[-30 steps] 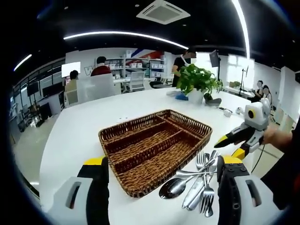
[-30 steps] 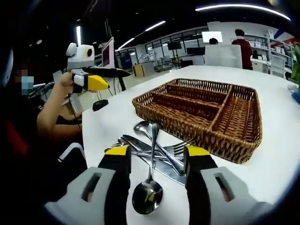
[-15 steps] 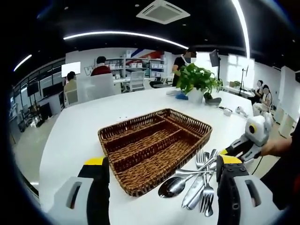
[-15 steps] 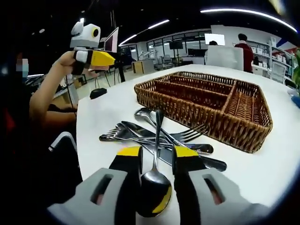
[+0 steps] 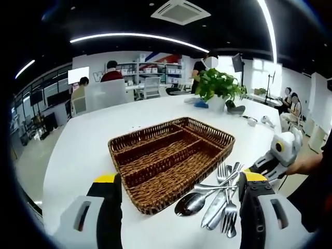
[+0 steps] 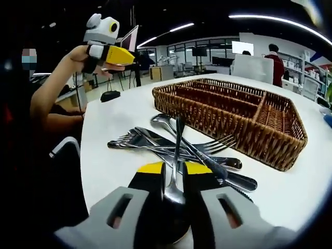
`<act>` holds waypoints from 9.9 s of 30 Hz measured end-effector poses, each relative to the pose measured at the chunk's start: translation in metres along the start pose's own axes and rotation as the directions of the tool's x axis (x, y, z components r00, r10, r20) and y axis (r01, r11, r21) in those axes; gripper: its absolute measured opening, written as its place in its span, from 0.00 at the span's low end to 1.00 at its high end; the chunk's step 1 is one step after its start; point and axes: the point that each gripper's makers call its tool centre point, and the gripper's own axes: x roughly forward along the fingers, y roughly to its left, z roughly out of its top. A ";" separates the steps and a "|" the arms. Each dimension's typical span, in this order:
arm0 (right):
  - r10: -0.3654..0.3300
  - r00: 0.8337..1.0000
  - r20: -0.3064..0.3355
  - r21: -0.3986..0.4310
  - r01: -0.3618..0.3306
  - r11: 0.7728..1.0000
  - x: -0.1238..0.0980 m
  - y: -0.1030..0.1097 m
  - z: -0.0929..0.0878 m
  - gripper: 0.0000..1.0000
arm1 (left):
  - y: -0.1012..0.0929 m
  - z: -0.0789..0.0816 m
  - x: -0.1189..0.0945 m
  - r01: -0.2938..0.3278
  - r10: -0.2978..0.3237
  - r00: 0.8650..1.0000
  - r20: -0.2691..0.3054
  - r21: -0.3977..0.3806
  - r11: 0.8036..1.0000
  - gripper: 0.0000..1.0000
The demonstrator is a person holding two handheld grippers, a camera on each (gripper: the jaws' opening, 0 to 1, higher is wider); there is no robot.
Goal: Arrange the knives, forks, and spoons in their matching storage slots by inserting each utensil handle-first until every utensil is classified and aligned in the correct compartment
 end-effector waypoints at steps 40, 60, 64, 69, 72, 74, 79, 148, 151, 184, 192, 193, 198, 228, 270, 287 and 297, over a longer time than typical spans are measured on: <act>-0.042 0.999 -0.019 -0.014 0.042 0.999 -0.003 -0.008 -0.002 0.01 | -0.003 -0.007 -0.002 0.008 -0.008 1.000 -0.005 -0.002 1.000 0.95; -0.071 0.992 0.101 -0.088 0.080 0.993 -0.025 -0.013 0.051 0.01 | -0.032 -0.022 0.024 0.121 -0.123 0.991 -0.049 -0.046 0.992 0.84; -0.076 0.988 0.132 -0.100 0.089 0.991 -0.028 -0.013 0.061 0.01 | -0.047 -0.021 0.032 0.178 -0.183 0.982 -0.038 -0.105 0.978 0.73; -0.087 0.983 0.162 -0.118 0.107 0.987 -0.030 -0.013 0.072 0.01 | -0.062 -0.014 0.039 0.240 -0.242 0.970 0.008 -0.176 0.955 0.58; -0.089 0.980 0.177 -0.124 0.111 0.986 -0.029 -0.012 0.077 0.01 | -0.066 -0.009 0.041 0.259 -0.257 0.966 0.035 -0.207 0.944 0.51; -0.086 0.979 0.185 -0.128 0.111 0.986 -0.029 -0.011 0.080 0.01 | -0.067 -0.008 0.042 0.260 -0.258 0.965 0.040 -0.213 0.942 0.47; -0.078 0.976 0.201 -0.133 0.106 0.985 -0.025 -0.009 0.086 0.01 | -0.075 -0.003 0.044 0.293 -0.284 0.956 0.072 -0.236 0.927 0.37; -0.077 0.967 0.242 0.122 0.049 0.991 -0.020 -0.028 0.081 0.14 | -0.059 0.071 0.004 0.447 -0.272 0.852 0.448 -0.352 0.822 0.01; -0.039 0.964 0.265 0.163 -0.005 0.987 -0.021 -0.022 0.084 0.13 | -0.060 0.072 0.004 0.451 -0.272 0.848 0.456 -0.351 0.821 0.01; 0.057 0.917 0.395 0.382 -0.221 0.897 -0.024 -0.016 0.096 0.09 | -0.053 0.086 -0.009 0.526 -0.287 0.768 0.572 -0.309 0.792 0.01; 0.078 0.903 0.422 0.397 -0.262 0.880 -0.025 -0.014 0.101 0.03 | -0.058 0.089 -0.009 0.544 -0.300 0.753 0.585 -0.299 0.784 0.01; 0.073 0.903 0.423 0.391 -0.255 0.884 -0.026 -0.015 0.101 0.02 | -0.057 0.088 -0.009 0.542 -0.298 0.756 0.583 -0.302 0.785 0.02; 0.044 0.910 0.411 0.364 -0.209 0.908 -0.028 -0.021 0.099 0.00 | -0.052 0.080 -0.004 0.491 -0.280 0.794 0.540 -0.298 0.818 0.03; 0.038 0.977 0.212 0.113 -0.063 0.992 -0.028 -0.063 0.098 0.00 | -0.030 0.027 0.013 0.162 -0.139 0.963 0.230 -0.081 0.983 0.25; -0.012 0.997 0.071 -0.034 0.015 0.999 0.041 -0.186 0.153 0.00 | -0.023 -0.006 0.007 0.079 -0.085 0.992 0.094 0.065 0.995 0.78; -0.005 0.999 -0.046 0.001 0.005 1.000 0.102 -0.221 0.145 0.00 | -0.018 -0.006 0.006 0.059 -0.065 0.993 0.100 0.062 0.996 0.96; 0.003 0.998 -0.067 0.112 0.004 0.994 0.125 -0.238 0.133 0.00 | -0.014 -0.011 0.002 0.052 -0.057 0.994 0.094 0.058 0.997 0.99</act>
